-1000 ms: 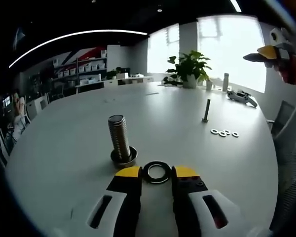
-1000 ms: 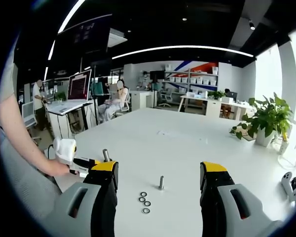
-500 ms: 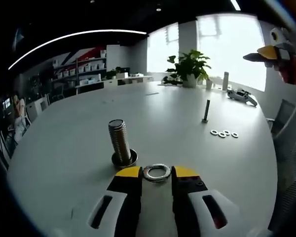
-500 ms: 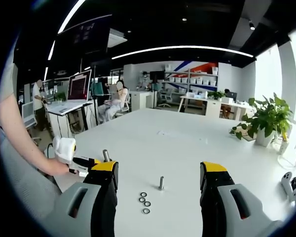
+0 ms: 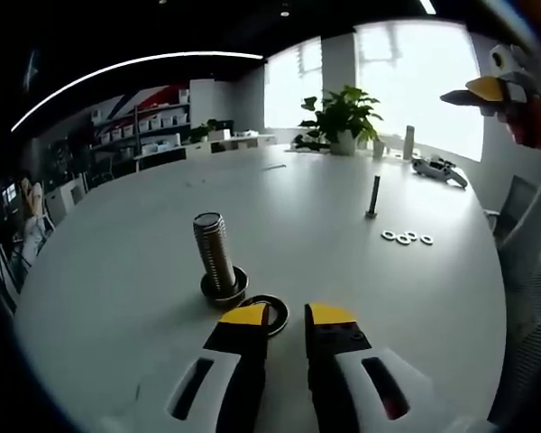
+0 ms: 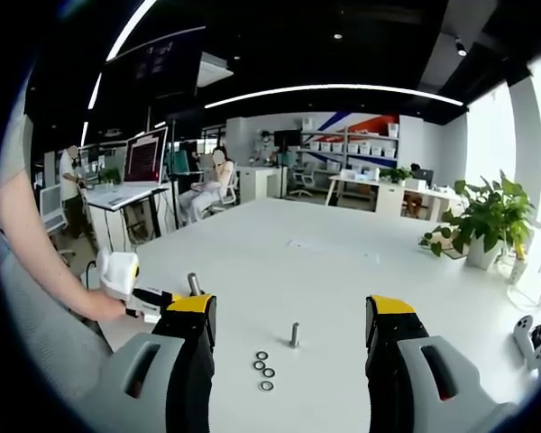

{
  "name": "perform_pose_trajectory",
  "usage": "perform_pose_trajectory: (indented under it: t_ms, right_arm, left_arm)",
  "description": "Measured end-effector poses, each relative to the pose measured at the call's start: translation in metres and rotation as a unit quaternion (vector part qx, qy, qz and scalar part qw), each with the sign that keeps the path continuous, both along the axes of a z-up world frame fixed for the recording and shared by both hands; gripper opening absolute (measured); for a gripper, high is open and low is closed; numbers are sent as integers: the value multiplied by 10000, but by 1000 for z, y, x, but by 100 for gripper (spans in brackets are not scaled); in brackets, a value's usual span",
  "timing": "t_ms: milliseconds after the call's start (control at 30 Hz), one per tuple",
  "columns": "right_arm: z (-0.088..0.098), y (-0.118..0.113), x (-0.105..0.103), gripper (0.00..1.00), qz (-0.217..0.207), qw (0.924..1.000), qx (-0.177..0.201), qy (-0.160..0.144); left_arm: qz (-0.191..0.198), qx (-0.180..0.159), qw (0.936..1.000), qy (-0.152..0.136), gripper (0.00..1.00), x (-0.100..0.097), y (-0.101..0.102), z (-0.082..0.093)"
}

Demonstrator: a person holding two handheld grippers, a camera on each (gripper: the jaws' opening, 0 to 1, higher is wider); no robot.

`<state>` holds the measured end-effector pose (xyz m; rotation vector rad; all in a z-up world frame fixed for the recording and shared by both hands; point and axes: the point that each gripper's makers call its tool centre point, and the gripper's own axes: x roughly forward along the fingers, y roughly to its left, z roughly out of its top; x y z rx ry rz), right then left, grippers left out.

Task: Place the washer onto the threaded stud by aligning its center hole with the stud, sliding it down to the base, and recovering from edge contact or off-axis alignment until the washer reaches the visible bottom stop.

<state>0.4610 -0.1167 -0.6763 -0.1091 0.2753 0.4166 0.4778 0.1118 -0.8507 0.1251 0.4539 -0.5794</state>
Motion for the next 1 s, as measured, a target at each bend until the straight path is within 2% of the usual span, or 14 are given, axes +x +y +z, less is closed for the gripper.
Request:
perform_pose_trajectory:
  t_ms: [367,767,1000]
  right_arm:
    - [0,-1,0,70,-17,10000,0,-12]
    - [1,-2,0,69,-40,10000,9,-19]
    - [1,-3,1,69,-60,10000,15,-25]
  left_arm:
    - [-114,-52,9999,64,13,-4,-8,-1]
    - [-536,-77,9984,144,12,-16,-34,-1]
    - [-518,-43,9986,100,13,-15,-32,2]
